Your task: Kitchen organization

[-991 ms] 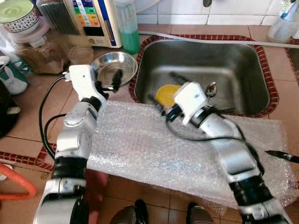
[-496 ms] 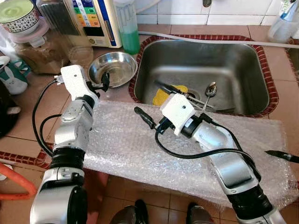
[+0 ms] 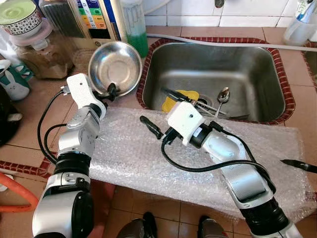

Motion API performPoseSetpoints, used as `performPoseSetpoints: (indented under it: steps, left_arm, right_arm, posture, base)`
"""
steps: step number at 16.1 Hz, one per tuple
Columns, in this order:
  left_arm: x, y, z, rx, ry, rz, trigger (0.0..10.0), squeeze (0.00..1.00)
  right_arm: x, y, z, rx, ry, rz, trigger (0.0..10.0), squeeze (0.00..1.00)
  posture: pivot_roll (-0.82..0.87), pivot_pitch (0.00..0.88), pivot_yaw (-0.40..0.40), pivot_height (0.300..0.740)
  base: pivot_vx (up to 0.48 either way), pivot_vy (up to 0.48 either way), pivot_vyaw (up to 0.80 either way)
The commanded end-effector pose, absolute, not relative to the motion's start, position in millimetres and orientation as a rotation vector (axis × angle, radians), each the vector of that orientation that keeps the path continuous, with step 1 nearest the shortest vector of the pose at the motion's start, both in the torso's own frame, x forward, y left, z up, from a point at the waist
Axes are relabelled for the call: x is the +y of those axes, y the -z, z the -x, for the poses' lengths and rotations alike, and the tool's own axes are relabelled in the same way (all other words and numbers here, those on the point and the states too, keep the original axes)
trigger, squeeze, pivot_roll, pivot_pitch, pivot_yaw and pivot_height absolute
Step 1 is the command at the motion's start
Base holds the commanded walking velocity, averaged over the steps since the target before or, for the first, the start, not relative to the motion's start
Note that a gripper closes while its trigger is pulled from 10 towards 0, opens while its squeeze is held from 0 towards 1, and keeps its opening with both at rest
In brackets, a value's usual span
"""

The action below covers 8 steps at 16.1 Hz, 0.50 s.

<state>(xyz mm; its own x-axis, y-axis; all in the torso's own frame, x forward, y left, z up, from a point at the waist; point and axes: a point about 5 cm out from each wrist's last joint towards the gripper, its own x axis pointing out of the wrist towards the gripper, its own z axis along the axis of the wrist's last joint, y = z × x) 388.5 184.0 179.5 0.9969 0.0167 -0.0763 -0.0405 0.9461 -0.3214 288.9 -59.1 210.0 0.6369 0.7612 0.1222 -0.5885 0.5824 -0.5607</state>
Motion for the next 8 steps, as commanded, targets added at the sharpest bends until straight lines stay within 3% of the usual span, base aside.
performPoseSetpoints:
  steps: [1, 8]
  left_arm:
    - [188.4, -171.7, -387.3, 0.119, -0.053, 0.337, 0.0, 0.00]
    - [206.5, -171.9, -383.4, 0.151, -0.139, 0.339, 0.0, 0.00]
  right_arm:
    - [-54.3, -211.4, -283.2, -0.388, -0.836, 0.515, 10.0, 1.00]
    - [-54.2, -210.3, -284.3, -0.390, -0.840, 0.538, 10.0, 1.00]
  posture:
    - [-0.24, 0.241, 0.164, 0.740]
    - [-0.23, 0.242, 0.159, 0.740]
  base:
    - [0.000, 0.000, 0.00]
    - [0.000, 0.000, 0.00]
